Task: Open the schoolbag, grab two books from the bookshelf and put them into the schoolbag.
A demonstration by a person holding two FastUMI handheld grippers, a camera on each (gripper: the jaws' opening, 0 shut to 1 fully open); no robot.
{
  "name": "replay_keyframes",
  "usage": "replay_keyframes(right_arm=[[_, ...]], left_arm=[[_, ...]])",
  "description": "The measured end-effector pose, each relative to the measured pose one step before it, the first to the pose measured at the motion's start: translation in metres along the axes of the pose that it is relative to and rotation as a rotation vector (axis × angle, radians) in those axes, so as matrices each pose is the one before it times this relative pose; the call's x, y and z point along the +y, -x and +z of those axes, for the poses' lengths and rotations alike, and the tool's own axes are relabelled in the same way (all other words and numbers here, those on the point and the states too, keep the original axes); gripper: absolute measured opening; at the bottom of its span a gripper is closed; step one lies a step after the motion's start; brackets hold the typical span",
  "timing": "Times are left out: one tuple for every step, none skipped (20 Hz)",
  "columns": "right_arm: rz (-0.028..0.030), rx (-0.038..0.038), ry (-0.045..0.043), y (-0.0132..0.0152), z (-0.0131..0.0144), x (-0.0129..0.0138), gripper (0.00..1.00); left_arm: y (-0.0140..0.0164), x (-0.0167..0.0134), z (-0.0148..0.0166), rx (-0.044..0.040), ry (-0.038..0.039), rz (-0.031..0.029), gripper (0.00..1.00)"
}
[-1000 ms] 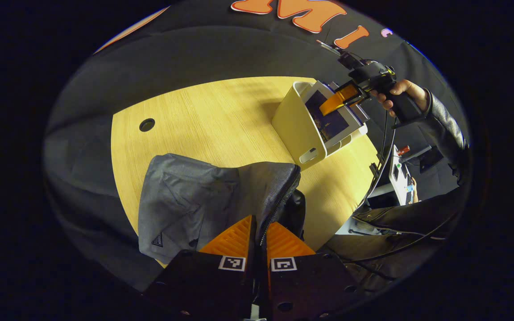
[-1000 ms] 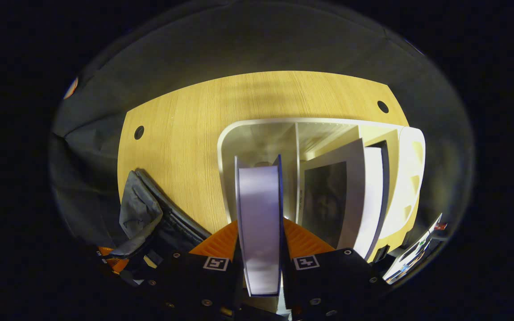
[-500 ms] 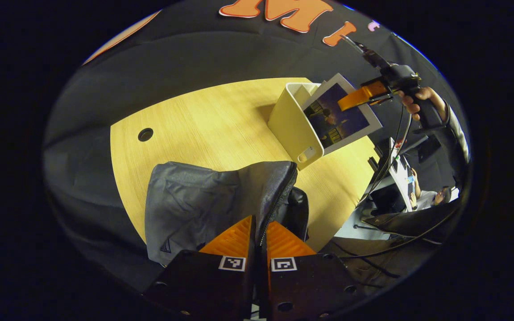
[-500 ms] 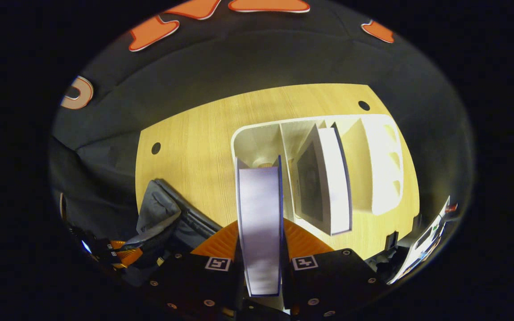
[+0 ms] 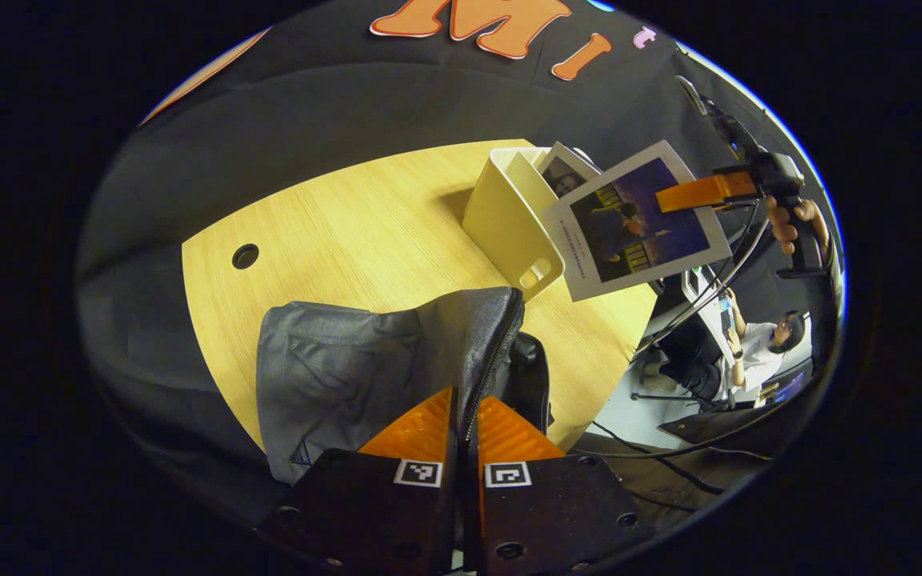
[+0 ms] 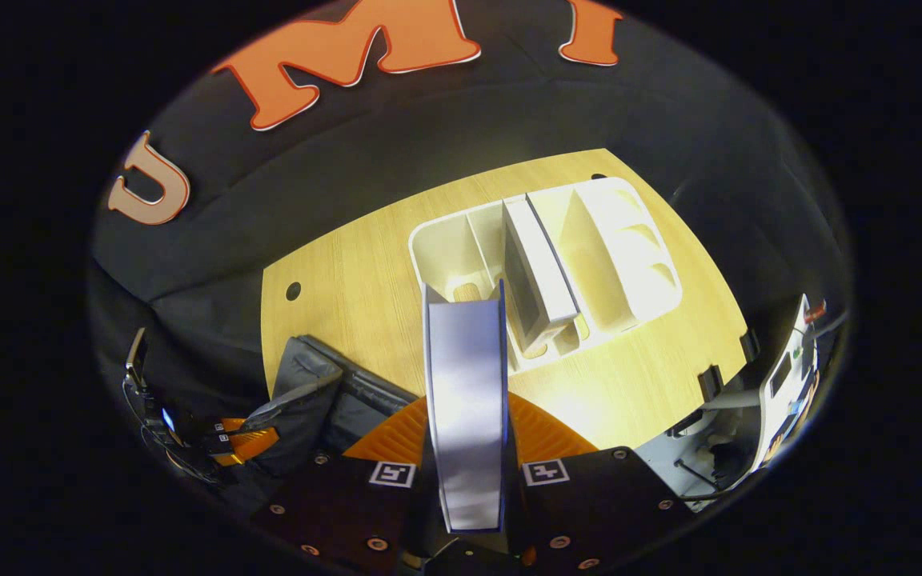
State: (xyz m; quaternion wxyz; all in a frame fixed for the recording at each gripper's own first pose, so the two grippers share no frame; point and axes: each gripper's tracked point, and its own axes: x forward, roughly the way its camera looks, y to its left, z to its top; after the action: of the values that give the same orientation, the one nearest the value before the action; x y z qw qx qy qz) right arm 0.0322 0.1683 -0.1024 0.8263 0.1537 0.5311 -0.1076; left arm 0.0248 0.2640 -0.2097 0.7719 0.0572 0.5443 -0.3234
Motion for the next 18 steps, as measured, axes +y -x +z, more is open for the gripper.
replay_keyframes(right_arm=[[0.00161,-0.00225,-0.01288,0.00537,-0.01003,-0.00048,0.34],[0.00384,0.00169,-0.00893,0.00342,-0.00765,0.00028,0.34],[0.00427,-0.00074,-0.0134,0.00223,-0.0087,0.00061,0.34],[0.00811,0.00058,-0.00849,0.00059,-0.00819,0.00072,0.34],[0.00228,0.00933,-0.00734,-0.00144,-0.00991,-0.00176,0.34],[0.00123,0.00528,-0.01446,-0.00132,-0.00871,-0.00197,0.34],[0.0017,0.00798,-0.01627,-0.00147,-0.00939,-0.00022,0.34],[0.00795,0.00666,-0.0179,-0.00013,-0.00646,0.00028,0.34],[0.00773,-0.00064,-0.01589,0.00145,-0.0044,-0.00132,0.34],[0.01276,-0.0036,-0.01628,0.00238,-0.00303,-0.00064,0.35],[0.01363,-0.00682,-0.01681,0.003,-0.00388,-0.00108,0.34],[0.01855,-0.00741,-0.02133,0.00267,-0.0024,0.00041,0.34],[0.02106,-0.00287,-0.01526,0.0032,-0.00432,0.00097,0.34],[0.03047,-0.00064,-0.0176,0.00104,-0.00379,0.00416,0.34],[0.0323,0.00265,-0.01795,0.00157,-0.00503,0.00242,0.33],[0.03187,0.00496,-0.01499,-0.00129,-0.00578,0.00454,0.33],[0.02864,0.00361,-0.00994,-0.00228,-0.00585,0.00374,0.33],[0.02802,0.00661,-0.01161,-0.00444,-0.0046,0.00357,0.33]], left_arm=[[-0.00023,-0.00013,0.00005,0.00198,-0.00306,-0.00392,0.06],[0.00129,0.00168,0.00055,-0.00105,-0.00443,-0.00042,0.06],[-0.00056,-0.00016,0.00119,0.00244,-0.00066,-0.00492,0.06],[0.00066,0.00133,0.00041,-0.00046,-0.00661,-0.00001,0.05],[-0.00021,-0.00021,-0.00146,0.00147,-0.00061,-0.00033,0.06],[0.00066,0.00098,-0.00378,-0.00341,-0.00149,-0.00187,0.06],[0.00168,0.00139,-0.00188,0.00144,0.00416,0.00061,0.06],[0.0002,-0.00127,-0.00098,-0.00214,-0.00504,-0.00247,0.06],[0.0,0.00008,-0.00125,-0.0008,-0.0034,0.00212,0.06],[0.00082,-0.00004,0.00094,-0.00249,-0.00671,0.00408,0.06],[-0.00019,0.00034,0.00006,-0.00242,-0.00118,0.00468,0.06],[0.00048,-0.00158,0.00031,-0.00149,-0.0034,0.00291,0.06],[-0.00049,0.00122,0.0013,-0.00114,-0.00157,0.00381,0.06],[0.00068,-0.00063,0.00057,-0.00049,-0.00281,0.00238,0.06],[0.00079,0.00074,0.00067,-0.00296,-0.0028,0.00537,0.07],[0.00156,-0.00058,0.00058,-0.00069,-0.00442,0.00457,0.05],[0.00065,0.00025,0.00054,-0.00119,-0.00817,0.00738,0.06],[0.0011,-0.00083,0.00166,-0.003,-0.00757,0.00806,0.06]])
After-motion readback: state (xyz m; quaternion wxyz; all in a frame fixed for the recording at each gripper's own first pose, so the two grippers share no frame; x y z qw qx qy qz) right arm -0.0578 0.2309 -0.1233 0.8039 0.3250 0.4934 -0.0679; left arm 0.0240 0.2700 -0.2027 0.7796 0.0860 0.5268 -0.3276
